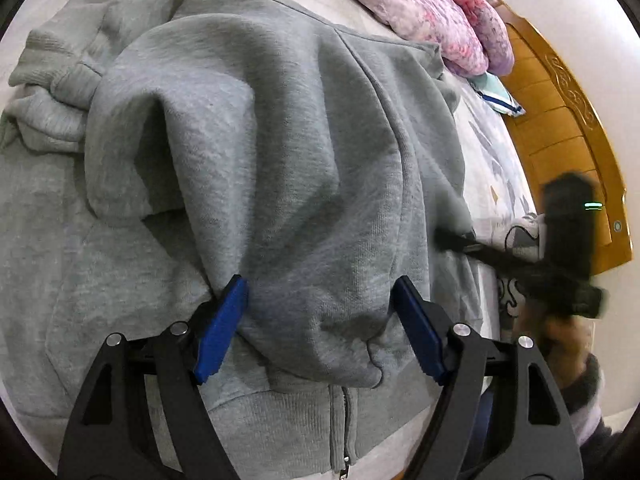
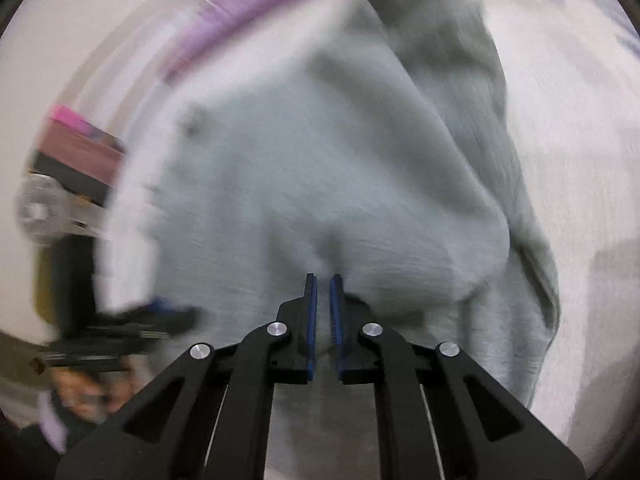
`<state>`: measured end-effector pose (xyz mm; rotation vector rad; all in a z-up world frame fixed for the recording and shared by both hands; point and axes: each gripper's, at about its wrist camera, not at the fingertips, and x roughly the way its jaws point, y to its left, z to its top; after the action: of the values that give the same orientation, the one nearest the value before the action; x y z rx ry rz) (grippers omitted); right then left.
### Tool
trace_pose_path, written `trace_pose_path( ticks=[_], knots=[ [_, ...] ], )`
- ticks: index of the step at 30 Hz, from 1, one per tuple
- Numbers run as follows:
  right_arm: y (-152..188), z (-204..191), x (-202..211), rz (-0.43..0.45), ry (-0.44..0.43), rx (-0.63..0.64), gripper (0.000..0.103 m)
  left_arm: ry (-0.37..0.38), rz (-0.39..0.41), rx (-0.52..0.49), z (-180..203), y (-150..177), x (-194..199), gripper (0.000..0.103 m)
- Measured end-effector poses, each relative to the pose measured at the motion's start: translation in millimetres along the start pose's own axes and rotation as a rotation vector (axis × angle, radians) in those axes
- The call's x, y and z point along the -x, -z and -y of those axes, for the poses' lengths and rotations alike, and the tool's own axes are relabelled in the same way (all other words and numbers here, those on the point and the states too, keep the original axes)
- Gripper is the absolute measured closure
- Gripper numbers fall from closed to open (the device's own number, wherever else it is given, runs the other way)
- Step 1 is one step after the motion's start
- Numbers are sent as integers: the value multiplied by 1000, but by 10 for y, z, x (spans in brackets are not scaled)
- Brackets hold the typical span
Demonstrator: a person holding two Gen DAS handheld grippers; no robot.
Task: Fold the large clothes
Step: 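Grasp the hoodie edge with the left gripper while the right gripper grasps the opposite edge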
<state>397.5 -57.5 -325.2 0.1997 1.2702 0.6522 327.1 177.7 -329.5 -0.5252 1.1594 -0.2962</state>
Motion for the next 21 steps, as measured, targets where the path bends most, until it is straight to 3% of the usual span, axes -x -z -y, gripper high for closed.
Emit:
trace_pose_path(
  ticks=[3,4,7,8,9,10,11,12,16,21],
  knots=[
    [-24,82,-80,-14,-36,-38,99,29,-35,4,-27,-80,56,28],
    [-66,60,-29,-18,-54,-43,96,70,-38,6,-19,-128,142,28],
    [-268,-43,232,16,-94,-28,90,140,35,-18,-10,-318,451,26],
    [-346,-61,335,46,-110,-32,81,147,73,-17,-22,-440,568,21],
    [-388,-95,418,72,-111,-37,72,132,114,-7,-51,-595,657,20],
    [-546,-110,512,114,-95,-54,51,92,152,15,-102,-776,713,19],
    [-675,-105,567,149,-93,-71,43,61,174,34,-143,-921,732,19],
    [-869,-97,608,191,-89,-89,42,23,200,65,-219,-1131,732,19],
    [-1395,14,543,221,-52,-172,41,-103,239,184,-450,-1804,585,19],
    [-1931,233,290,166,-71,-330,41,-165,212,290,-675,-2227,324,18]
  ],
)
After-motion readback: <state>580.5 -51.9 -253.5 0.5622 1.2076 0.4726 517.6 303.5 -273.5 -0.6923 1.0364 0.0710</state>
